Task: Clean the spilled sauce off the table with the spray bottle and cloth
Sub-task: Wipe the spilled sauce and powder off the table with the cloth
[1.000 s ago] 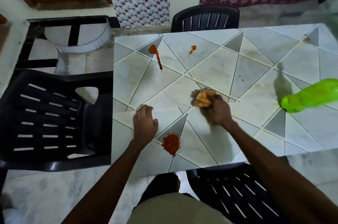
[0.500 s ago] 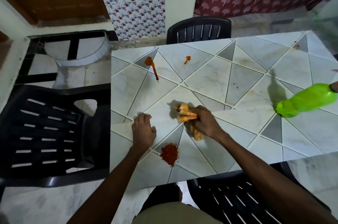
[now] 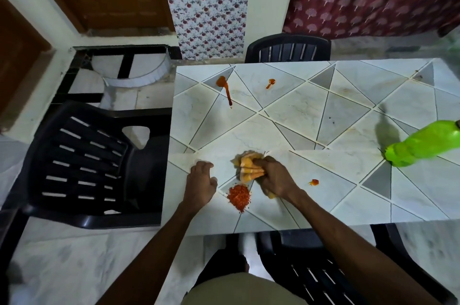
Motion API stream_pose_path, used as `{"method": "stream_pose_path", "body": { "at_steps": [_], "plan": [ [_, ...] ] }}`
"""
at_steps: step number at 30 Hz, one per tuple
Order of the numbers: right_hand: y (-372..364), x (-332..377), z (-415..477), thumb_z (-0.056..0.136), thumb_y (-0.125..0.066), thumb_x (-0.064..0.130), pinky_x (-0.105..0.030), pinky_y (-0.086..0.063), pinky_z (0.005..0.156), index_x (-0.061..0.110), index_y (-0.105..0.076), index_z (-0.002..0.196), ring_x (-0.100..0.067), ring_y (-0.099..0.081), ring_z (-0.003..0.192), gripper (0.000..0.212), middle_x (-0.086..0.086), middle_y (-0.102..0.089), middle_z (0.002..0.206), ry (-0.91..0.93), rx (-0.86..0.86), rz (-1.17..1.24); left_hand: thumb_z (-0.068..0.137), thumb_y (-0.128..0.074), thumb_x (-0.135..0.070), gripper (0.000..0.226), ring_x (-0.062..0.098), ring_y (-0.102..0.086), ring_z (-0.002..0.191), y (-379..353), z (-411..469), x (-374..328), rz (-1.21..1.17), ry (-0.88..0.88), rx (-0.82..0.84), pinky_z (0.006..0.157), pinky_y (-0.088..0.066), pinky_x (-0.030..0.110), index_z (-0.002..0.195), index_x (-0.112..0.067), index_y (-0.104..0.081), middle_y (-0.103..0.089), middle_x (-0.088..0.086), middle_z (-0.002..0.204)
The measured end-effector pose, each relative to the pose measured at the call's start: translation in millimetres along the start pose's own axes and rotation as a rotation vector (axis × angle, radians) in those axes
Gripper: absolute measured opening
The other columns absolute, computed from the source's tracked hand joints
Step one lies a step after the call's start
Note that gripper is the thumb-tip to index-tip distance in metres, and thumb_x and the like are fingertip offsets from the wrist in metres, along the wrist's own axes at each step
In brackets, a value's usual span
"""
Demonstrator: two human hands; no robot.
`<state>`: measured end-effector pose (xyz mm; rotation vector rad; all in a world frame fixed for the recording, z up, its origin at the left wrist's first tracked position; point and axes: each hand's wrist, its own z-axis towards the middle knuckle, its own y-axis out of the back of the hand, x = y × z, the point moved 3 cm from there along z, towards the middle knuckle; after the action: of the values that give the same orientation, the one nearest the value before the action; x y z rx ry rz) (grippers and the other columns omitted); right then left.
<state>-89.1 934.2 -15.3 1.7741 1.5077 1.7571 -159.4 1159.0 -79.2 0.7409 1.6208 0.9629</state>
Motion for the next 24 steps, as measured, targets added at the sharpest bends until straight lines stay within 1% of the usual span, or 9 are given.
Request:
{"method": "stream_pose_path", "body": {
  "at_steps": [2,4,5,7,11,15,19,22,24],
  "plan": [
    [16,2,-3,0.086,-0.053,0.011,-0.018,-0.037,0.072,0.003,-0.069,0.1,-0.01,-0.057,0.076,0.023,-0.003,-0.061,0.084,-0.035,-0.195,0.018,0.09,-0.063,-0.015,0.034,0.026,-0.054,0.116,4,-11,6,-0.094,0.024,-0.023,0.098,-0.048,0.037,0.123,-0.012,-0.06,-0.056,0.007,0.128],
    [24,15,-9,0.076,-0.052,0.015,-0.02,-0.037,0.072,0.007,-0.073,0.106,-0.021,-0.062,0.085,0.038,-0.007,-0.068,0.094,-0.048,-0.222,0.205,0.091,-0.063,-0.013,0.028,0.023,-0.058,0.114,12,-26,11,-0.215,0.045,-0.041,0.099,-0.049,0.035,0.119,-0.012,-0.063,-0.061,0.005,0.123],
    [28,24,-12,0.08,-0.054,0.013,-0.021,-0.038,0.074,0.011,-0.074,0.11,-0.02,-0.062,0.089,0.035,-0.004,-0.069,0.098,-0.058,-0.23,0.275,0.092,-0.062,-0.013,0.025,0.02,-0.06,0.111,17,-33,12,-0.272,0.054,-0.053,0.098,-0.049,0.033,0.117,-0.013,-0.065,-0.064,0.003,0.12],
    [27,48,-18,0.088,-0.059,0.003,-0.024,-0.047,0.078,0.02,-0.073,0.112,-0.017,-0.066,0.093,0.032,0.0,-0.073,0.103,-0.119,-0.181,0.552,0.092,-0.062,-0.013,0.019,0.013,-0.064,0.102,30,-50,15,-0.394,0.084,-0.1,0.094,-0.051,0.03,0.11,-0.015,-0.068,-0.069,-0.004,0.11],
    [-6,100,-27,0.092,-0.058,-0.004,-0.035,-0.058,0.078,0.011,-0.067,0.119,-0.028,-0.072,0.096,0.032,-0.01,-0.076,0.107,-0.209,0.073,1.025,0.091,-0.064,-0.012,0.014,0.006,-0.066,0.093,64,-96,30,-0.622,0.201,-0.233,0.088,-0.052,0.025,0.101,-0.019,-0.071,-0.071,-0.01,0.097],
    [-60,147,-44,0.093,-0.06,0.0,-0.033,-0.06,0.071,0.007,-0.067,0.116,-0.026,-0.074,0.086,0.025,-0.012,-0.076,0.101,-0.279,0.263,1.076,0.087,-0.064,-0.027,0.009,0.009,-0.067,0.089,90,-153,67,-0.783,0.334,-0.331,0.083,-0.053,0.028,0.093,-0.032,-0.069,-0.072,-0.01,0.093],
    [-135,195,-65,0.093,-0.06,0.001,-0.036,-0.061,0.071,0.006,-0.066,0.121,-0.028,-0.073,0.09,0.029,-0.015,-0.074,0.109,-0.293,0.419,1.021,0.09,-0.063,-0.021,0.01,0.01,-0.067,0.089,115,-234,119,-0.815,0.429,-0.461,0.081,-0.05,0.021,0.098,-0.026,-0.068,-0.072,-0.006,0.094],
    [-193,236,-84,0.092,-0.061,0.001,-0.036,-0.061,0.069,0.006,-0.066,0.12,-0.027,-0.074,0.09,0.028,-0.014,-0.075,0.107,-0.306,0.546,0.938,0.082,-0.061,-0.041,0.015,0.012,-0.069,0.09,127,-299,165,-0.854,0.569,-0.537,0.084,-0.054,0.03,0.095,-0.037,-0.068,-0.074,-0.01,0.093],
    [-230,268,-98,0.093,-0.061,0.001,-0.033,-0.06,0.065,0.007,-0.066,0.118,-0.024,-0.075,0.085,0.026,-0.01,-0.076,0.101,-0.299,0.623,0.879,0.083,-0.063,-0.042,0.011,0.011,-0.07,0.087,137,-343,195,-0.877,0.647,-0.594,0.084,-0.056,0.034,0.092,-0.041,-0.068,-0.074,-0.012,0.091]
  ]
}}
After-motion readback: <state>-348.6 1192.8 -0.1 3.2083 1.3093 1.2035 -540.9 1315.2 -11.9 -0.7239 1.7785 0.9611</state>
